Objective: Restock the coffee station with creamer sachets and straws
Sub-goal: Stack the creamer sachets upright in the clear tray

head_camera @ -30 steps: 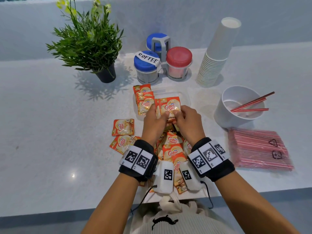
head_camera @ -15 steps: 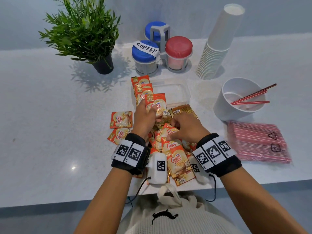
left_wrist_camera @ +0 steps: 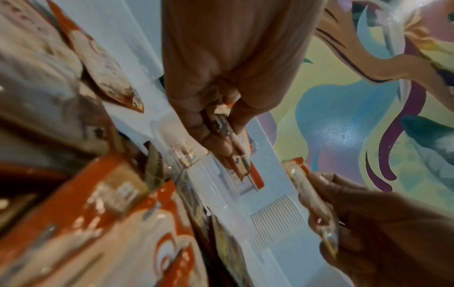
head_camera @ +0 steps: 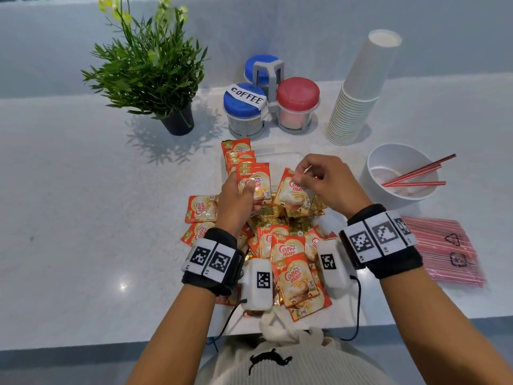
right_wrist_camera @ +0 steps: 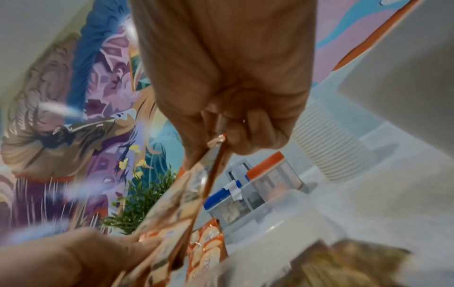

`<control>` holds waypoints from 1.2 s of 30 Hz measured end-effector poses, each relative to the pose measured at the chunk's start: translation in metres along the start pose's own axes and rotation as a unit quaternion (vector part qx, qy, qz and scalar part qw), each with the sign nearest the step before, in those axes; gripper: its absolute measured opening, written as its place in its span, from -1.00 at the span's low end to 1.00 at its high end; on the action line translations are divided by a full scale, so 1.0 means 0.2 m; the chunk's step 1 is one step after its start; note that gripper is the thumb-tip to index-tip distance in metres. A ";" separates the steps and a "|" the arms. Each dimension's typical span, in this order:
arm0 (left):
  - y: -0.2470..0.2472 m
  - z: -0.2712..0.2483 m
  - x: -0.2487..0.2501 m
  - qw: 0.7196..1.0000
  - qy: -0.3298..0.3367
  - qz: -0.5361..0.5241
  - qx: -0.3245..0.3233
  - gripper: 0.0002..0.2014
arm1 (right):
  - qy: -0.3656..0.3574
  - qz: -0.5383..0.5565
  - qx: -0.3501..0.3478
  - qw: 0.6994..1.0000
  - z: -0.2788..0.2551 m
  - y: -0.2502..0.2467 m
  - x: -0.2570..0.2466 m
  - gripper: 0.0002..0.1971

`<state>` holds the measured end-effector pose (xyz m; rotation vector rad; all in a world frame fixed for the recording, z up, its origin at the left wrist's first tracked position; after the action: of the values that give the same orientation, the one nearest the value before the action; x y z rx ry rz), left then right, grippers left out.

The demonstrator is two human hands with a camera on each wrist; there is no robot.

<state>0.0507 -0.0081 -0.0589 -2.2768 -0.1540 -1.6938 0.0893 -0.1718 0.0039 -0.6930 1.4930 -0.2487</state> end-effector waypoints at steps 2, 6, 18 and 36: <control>0.02 0.01 0.02 1.000 0.007 0.007 -0.020 -0.67 | -0.012 0.008 -0.022 1.000 0.03 0.01 -0.03 -0.93; 0.09 0.01 0.08 0.997 0.017 0.013 -0.074 -0.67 | 0.001 -0.025 -0.047 0.999 0.08 0.06 -0.01 -0.92; 0.16 0.03 0.11 0.992 0.026 0.019 -0.125 -0.64 | 0.060 0.107 0.036 0.992 0.16 0.07 0.05 -0.79; -0.05 0.26 0.24 0.987 0.070 0.140 -0.045 -0.69 | 0.033 0.060 -0.022 0.997 0.35 0.22 -0.05 -0.87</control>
<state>0.1096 0.0120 -0.0251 -2.1109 0.2669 -1.7312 0.1433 -0.1134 -0.0172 -0.6319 1.6019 -0.1484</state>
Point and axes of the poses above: each hand's wrist, its own z-axis towards the middle knuckle, its own y-axis out of the palm, x = y × z, the point moved 7 cm from there along z, towards the middle knuckle, and after that the axes turned 2 degrees about y, right-handed, at the moved point
